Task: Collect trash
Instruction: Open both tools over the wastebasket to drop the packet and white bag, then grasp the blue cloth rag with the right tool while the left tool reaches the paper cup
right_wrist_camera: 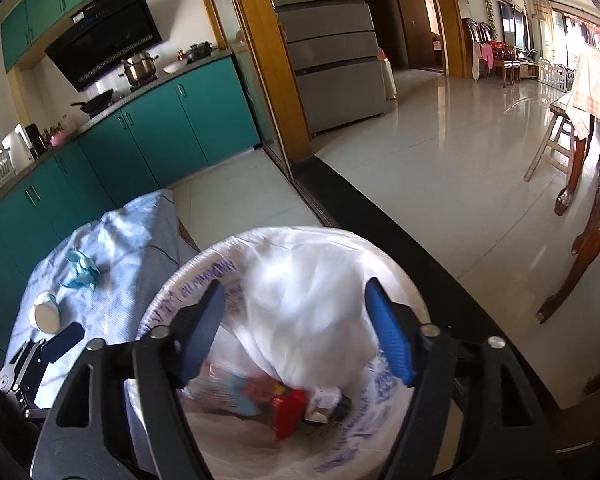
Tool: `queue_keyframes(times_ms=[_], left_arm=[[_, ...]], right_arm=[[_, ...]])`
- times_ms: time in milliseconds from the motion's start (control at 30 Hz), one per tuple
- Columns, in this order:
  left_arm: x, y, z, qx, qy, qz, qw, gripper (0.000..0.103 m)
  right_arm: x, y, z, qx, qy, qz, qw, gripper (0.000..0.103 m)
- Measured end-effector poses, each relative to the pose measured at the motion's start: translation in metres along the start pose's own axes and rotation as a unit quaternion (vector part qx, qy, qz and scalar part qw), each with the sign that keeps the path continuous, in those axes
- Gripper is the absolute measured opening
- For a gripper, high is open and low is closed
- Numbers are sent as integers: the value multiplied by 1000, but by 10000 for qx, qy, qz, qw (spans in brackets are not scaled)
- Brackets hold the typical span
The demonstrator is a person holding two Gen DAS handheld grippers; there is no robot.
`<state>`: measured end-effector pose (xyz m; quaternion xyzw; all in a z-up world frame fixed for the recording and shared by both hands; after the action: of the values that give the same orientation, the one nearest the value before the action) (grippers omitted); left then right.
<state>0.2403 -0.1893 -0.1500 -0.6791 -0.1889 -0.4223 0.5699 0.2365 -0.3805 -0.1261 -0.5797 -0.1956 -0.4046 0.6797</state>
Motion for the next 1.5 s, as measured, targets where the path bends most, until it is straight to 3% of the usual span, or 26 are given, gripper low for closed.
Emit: queue_keyframes(times_ms=[300, 533, 767, 867, 933, 1000, 1167, 1333, 1367, 1400, 1467, 1500], left_arm=[[6, -36, 77, 574, -642, -215, 9961, 86], [1, -55, 137, 1238, -1042, -178, 9867, 87], [-13, -85, 215, 1918, -1691, 22, 9668, 89], [-27, -89, 255, 2177, -2193, 289, 9506, 89], [-37, -90, 281, 2336, -2622, 484, 9351, 89], [-43, -92, 295, 2397, -2830, 511, 9273, 89], [-47, -98, 312, 2498, -2863, 472, 9238, 89], [-48, -100, 317, 2520, -2882, 492, 9225, 89], [-48, -101, 318, 2516, -2904, 481, 9220, 89], [-47, -98, 318, 2514, -2910, 477, 9219, 89], [-47, -98, 317, 2532, -2904, 466, 9216, 89], [-47, -98, 317, 2558, -2901, 463, 9210, 89]], right_arm=[[2, 19, 53, 253, -231, 105, 9994, 75], [9, 28, 105, 585, -410, 69, 9974, 75], [12, 66, 178, 1134, -779, 425, 9896, 75], [12, 92, 228, 1538, -1190, 657, 9787, 75], [9, 109, 259, 1812, -1427, 743, 9702, 75], [4, 134, 291, 2030, -1570, 977, 9616, 75], [-17, 171, 334, 1945, -2055, 1348, 9496, 75], [-27, 173, 346, 1825, -2293, 1331, 9468, 74], [-27, 173, 346, 1805, -2317, 1325, 9467, 68], [-27, 172, 345, 1788, -2337, 1320, 9466, 53], [-29, 171, 344, 1750, -2400, 1348, 9453, 35], [-30, 170, 343, 1750, -2416, 1361, 9447, 30]])
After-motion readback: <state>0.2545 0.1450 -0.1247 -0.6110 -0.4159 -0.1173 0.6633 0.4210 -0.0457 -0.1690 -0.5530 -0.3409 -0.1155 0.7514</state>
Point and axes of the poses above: each gripper's, at about its wrist camera, not at the fingertips, and y roughly the way its jaws point, z to its left, x to its top, the point moved 2 cm from there along y, roughly the way its jaws point, and after that the axes turned 1 degree about -x, right-handed, at the moved point
